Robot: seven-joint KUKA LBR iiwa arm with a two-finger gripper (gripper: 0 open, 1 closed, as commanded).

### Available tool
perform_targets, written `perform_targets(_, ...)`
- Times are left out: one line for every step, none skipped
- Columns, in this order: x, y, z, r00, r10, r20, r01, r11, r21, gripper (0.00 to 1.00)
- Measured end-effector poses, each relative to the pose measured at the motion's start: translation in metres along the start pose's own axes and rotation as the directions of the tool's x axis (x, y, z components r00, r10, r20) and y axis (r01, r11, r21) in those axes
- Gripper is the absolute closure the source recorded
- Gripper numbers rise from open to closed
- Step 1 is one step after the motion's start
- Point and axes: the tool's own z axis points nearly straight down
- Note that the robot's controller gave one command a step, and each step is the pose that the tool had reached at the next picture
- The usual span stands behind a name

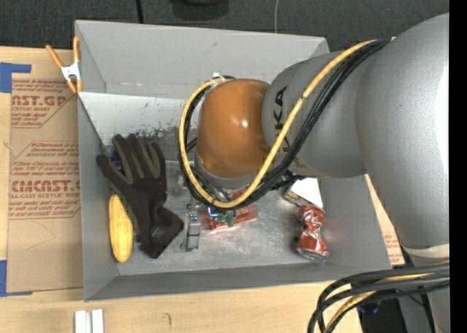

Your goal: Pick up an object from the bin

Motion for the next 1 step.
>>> perform_targets(-0.0020,-0.0008,-0.0046,1.000,0.002,0.007,-0.002,1.000,-0.001,0.00)
